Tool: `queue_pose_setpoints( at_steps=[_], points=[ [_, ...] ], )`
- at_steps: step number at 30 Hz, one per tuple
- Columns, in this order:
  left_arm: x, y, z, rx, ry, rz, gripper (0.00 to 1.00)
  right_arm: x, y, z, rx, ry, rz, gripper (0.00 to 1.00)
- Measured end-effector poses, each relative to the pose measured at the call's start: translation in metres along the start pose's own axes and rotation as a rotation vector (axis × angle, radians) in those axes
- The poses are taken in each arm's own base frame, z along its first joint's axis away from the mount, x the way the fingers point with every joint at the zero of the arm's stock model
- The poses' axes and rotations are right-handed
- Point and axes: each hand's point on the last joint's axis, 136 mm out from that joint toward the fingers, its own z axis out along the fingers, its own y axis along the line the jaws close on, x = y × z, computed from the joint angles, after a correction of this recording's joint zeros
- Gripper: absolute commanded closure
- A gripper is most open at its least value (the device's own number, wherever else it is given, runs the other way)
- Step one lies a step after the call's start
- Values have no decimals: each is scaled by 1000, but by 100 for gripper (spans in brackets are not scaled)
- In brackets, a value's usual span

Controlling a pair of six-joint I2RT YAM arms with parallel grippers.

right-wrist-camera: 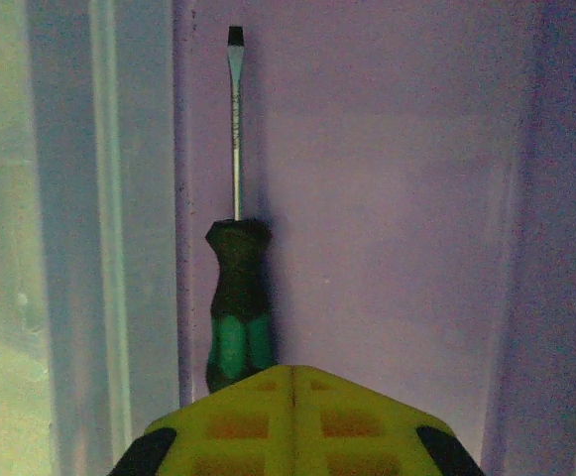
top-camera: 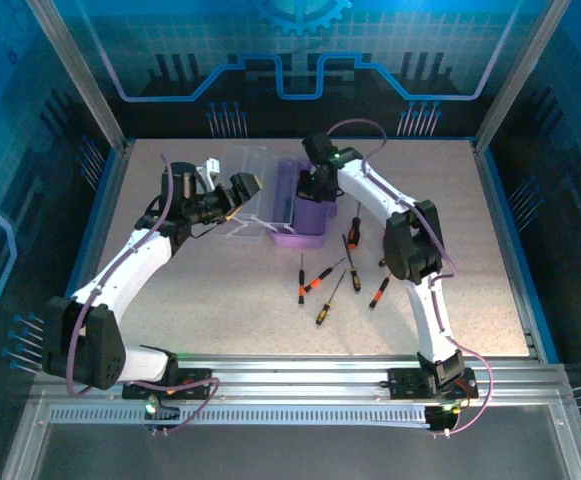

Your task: Pack the tool kit

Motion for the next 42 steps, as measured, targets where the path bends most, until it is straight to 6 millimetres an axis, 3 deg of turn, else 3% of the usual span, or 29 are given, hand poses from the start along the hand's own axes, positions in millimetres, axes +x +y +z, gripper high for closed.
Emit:
queue_pose_setpoints(
  at_steps=[4,8,14,16,19,23,26,29,35,42],
  points=[
    [0,0,0,0,0,0,1,0,-3,-1,15,-6,-15,100],
    [0,0,0,0,0,1,1,1,-9,-14,40,-23,-50,94],
    [0,0,0,1,2,0,1,-2,-30,-78,88,-132,-117,82],
    [2,-2,0,8,9,0,1,-1,-51,-94,117,-154,-120,76],
    [9,-8,2,27,38,1,1,7,-102,-103,192,-145,-77,71],
    [35,-35,11,102,127,34,1,32,-181,-96,295,-78,20,67],
    [60,-56,18,162,209,64,1,59,-214,-88,332,-7,58,62],
    [86,-70,25,205,295,84,1,77,-217,-82,324,35,46,58],
    [122,-79,33,235,406,97,1,78,-204,-80,270,21,31,51],
    [129,-80,35,238,427,100,1,79,-158,-56,215,39,-41,44]
  ],
)
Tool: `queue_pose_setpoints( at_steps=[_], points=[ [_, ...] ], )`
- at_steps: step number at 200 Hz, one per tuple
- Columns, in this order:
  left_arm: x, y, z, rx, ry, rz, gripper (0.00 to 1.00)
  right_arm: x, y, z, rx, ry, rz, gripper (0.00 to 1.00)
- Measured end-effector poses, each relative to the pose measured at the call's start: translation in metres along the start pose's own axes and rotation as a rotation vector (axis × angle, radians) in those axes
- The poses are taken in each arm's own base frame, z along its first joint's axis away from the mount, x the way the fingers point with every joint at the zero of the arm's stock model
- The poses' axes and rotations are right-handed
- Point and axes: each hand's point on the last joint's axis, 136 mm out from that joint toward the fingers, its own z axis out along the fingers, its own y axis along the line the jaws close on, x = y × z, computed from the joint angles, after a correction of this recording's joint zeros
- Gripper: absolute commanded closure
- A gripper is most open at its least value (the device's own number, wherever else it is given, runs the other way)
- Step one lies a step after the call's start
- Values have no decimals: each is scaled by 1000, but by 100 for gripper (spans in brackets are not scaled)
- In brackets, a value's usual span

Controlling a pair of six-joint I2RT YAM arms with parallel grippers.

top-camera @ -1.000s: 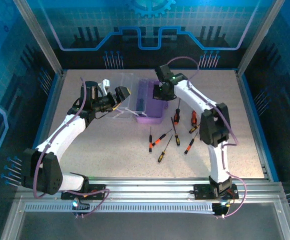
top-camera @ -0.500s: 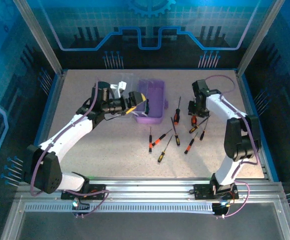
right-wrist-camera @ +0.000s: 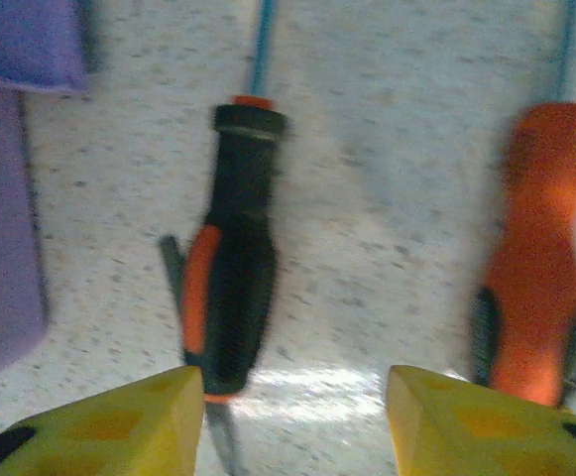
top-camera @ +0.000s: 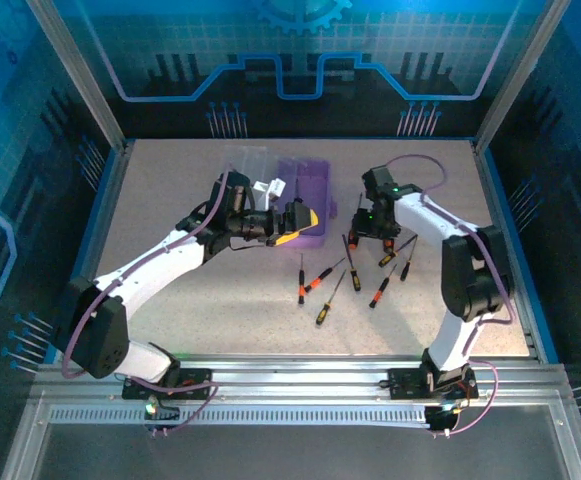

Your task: Pack the tool kit

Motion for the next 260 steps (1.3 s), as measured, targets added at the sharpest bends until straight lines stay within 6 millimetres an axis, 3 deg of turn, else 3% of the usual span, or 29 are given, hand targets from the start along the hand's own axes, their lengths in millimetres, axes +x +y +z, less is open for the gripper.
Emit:
queue_pose_setpoints(
  at_steps=[32,62,118,180,260],
  points=[
    [2,-1,1,1,5,5,1,-9,20,16,-13,7,3,46],
    [3,-1,2,2,8,9,1,-16,20,28,11,11,37,51],
    [3,-1,1,-2,10,24,1,-9,14,43,43,46,62,60],
    [3,-2,1,-2,10,28,1,-9,14,43,42,45,75,75],
    [3,-1,1,-11,12,28,1,-7,8,38,37,32,85,77]
  ],
)
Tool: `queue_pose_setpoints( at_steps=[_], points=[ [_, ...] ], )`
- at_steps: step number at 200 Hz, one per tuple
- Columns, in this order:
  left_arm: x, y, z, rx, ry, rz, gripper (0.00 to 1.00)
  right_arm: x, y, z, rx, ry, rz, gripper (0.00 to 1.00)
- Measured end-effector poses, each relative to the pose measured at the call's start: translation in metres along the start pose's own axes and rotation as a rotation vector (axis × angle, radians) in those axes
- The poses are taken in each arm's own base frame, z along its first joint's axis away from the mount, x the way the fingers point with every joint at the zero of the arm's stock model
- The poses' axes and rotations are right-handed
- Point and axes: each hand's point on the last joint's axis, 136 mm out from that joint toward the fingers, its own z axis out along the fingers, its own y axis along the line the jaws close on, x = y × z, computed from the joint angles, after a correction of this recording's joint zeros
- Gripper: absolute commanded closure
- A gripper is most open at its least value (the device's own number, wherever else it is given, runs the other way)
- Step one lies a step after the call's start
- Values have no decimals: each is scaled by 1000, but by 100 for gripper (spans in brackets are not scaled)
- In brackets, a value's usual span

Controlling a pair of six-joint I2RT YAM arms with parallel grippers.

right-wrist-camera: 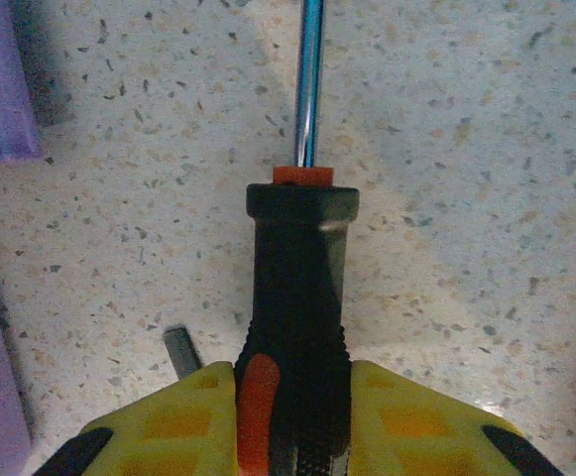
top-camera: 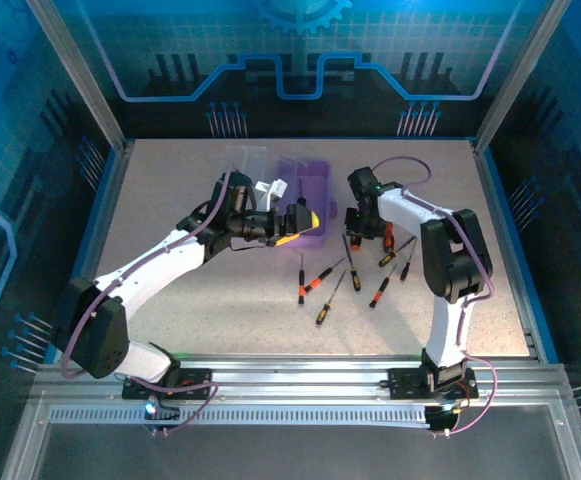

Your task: Pack the tool kit

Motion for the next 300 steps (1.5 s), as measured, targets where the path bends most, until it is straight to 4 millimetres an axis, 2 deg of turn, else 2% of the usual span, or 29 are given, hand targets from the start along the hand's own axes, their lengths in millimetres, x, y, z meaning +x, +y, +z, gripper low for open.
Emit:
queue_pose_setpoints(
  at_steps=[85,125,150,182,227,264,277,300],
  points=[
    [-7,5,-5,-21,-25,7,1,-12,4,-32,-34,-72,4,78],
    [-13,9,-8,-28,-42,0,1,-14,6,-36,-37,-77,-11,78],
    [-14,10,-9,-29,-44,0,1,-15,8,-23,-25,-55,-23,77],
    [-14,10,-9,-31,-46,0,1,-2,1,2,13,13,-40,75],
    [-14,10,-9,-32,-46,0,1,-2,2,5,11,21,-57,59],
    [-14,10,-9,-32,-47,0,1,2,0,12,22,45,-66,54],
    [-14,10,-9,-32,-47,-1,1,3,-1,14,28,54,-69,55],
    [-14,11,-9,-34,-46,-3,1,2,-3,16,33,63,-73,66]
  ],
)
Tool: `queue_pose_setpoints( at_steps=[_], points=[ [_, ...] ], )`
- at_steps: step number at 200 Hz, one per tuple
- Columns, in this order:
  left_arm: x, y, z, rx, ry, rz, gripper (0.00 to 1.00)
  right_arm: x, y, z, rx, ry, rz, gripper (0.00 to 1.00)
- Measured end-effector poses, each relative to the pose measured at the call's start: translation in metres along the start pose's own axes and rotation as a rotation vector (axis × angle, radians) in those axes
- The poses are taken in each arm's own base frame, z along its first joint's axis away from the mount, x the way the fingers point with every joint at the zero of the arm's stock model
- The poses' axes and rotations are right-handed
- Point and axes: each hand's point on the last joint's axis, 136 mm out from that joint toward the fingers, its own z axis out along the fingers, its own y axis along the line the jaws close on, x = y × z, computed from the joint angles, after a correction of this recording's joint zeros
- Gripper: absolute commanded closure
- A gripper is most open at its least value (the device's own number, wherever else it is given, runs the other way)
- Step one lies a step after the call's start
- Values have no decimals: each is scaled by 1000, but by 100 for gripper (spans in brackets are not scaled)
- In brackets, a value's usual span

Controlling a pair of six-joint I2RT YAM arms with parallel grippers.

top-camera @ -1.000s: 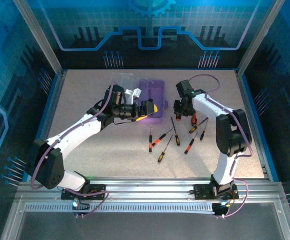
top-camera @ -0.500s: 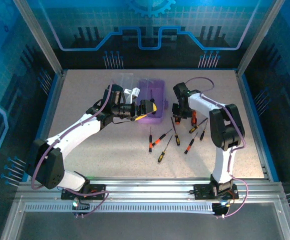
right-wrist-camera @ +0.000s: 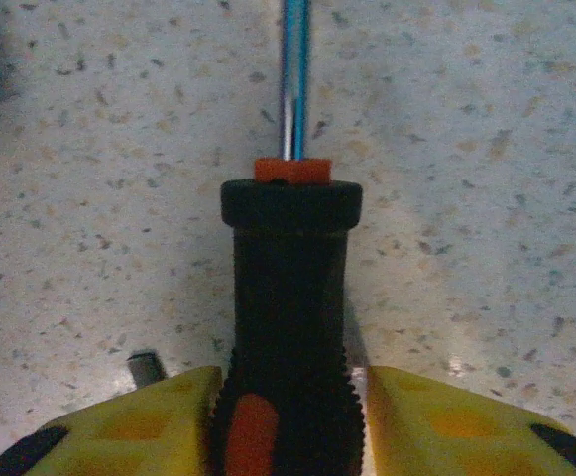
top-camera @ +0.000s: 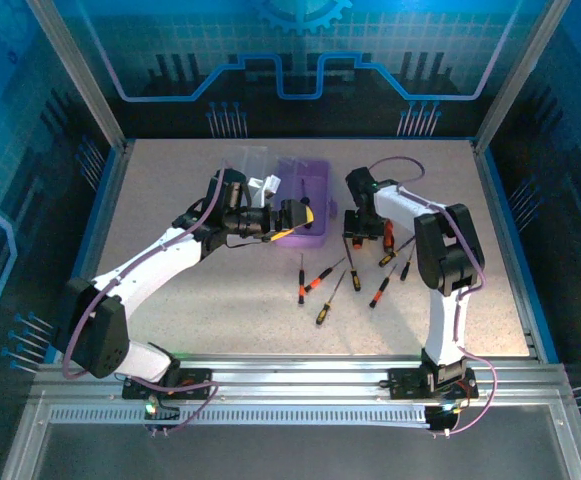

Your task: Pack the tool kit

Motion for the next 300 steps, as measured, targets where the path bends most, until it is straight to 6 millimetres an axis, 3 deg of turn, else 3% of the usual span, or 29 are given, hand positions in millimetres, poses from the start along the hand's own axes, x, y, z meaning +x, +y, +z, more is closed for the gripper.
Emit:
queue_pose_setpoints(
  at_steps=[57,101,121,156,173,189,209,237,300],
  points=[
    [-1,1,-1,-1,-2,-1,1,-2,1,-7,-6,-11,-3,70],
    [-15,11,-12,-32,-51,-21,1,-21,16,-62,-90,-120,-7,70],
    [-36,27,-33,-86,-135,-51,1,-37,37,-89,-149,-188,-27,70],
    [-87,69,-95,-214,-365,-132,1,-59,93,-119,-256,-257,-93,70],
    [-98,88,-115,-266,-427,-176,1,-68,117,-116,-299,-253,-110,71],
    [-99,96,-121,-291,-444,-202,1,-76,130,-101,-318,-229,-107,71],
    [-98,97,-121,-299,-441,-210,1,-80,137,-75,-308,-188,-100,71],
    [-97,98,-120,-299,-440,-217,1,-70,137,-48,-282,-118,-104,71],
    [-97,98,-120,-298,-441,-219,1,-69,142,-43,-296,-100,-100,70]
  ],
)
